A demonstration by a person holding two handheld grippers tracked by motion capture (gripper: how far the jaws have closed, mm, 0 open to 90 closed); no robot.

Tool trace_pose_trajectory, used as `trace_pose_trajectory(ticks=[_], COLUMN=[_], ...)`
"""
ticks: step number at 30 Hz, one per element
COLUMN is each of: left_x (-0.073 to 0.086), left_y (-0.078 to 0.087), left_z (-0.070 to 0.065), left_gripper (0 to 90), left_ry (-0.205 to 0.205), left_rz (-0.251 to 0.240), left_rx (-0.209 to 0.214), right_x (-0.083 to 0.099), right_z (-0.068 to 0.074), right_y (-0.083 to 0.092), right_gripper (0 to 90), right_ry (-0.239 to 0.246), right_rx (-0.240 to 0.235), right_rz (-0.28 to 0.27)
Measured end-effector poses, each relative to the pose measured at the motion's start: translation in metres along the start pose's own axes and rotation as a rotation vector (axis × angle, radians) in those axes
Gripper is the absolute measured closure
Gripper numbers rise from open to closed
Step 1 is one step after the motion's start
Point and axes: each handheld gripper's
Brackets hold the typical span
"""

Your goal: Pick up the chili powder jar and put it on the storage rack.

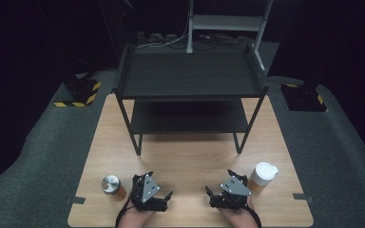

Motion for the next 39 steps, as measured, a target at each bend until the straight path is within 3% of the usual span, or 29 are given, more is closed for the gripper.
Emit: trace_pose_trajectory(ticks=[5,8,14,19,24,39], left_x=[-0.001,0.003,0.001,-0.001,0.000,0.003], left_y=[0.000,0.002,0.001,-0.001,-0.001,0.000], left_z=[-0.001,-0.003,-0.002,0.002,0.004,0.008], left_gripper=[1.1,1.1,1.1,1.1,1.1,1.1], left_ry=[-0.028,-0.019,-0.036,-0.006,0.007,0.003], left_rz=[0.001,-0.020,-0.010,-0.001,-0.002,-0.024], left_rx=[0.008,0.007,0.016,0.025,0.030,0.059], right_x=[-0.002,-0.001,0.000,0.001,0.002,-0.001], right_z=[-0.001,-0.005,-0.006,-0.006,-0.007,-0.005], right_y=[-0.001,0.000,0.001,0.003,0.004,0.004], right_gripper=[0.0,0.0,0.0,0.0,0.0,0.0], right_ry=[0.048,0.028,0.005,0.015,-0.008,0.012], right_rx=[-0.034,-0.042,-0.031,-0.029,-0.021,-0.025], right_rz=[0.017,0.008,0.001,0.008,0.008,0.024])
Point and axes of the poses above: each handheld gripper's, and its own axes: y roughly backward along the jaws, x roughly out of its underside, z roughly to its left, and after that the axes turned 7 degrees about -x, right-handed
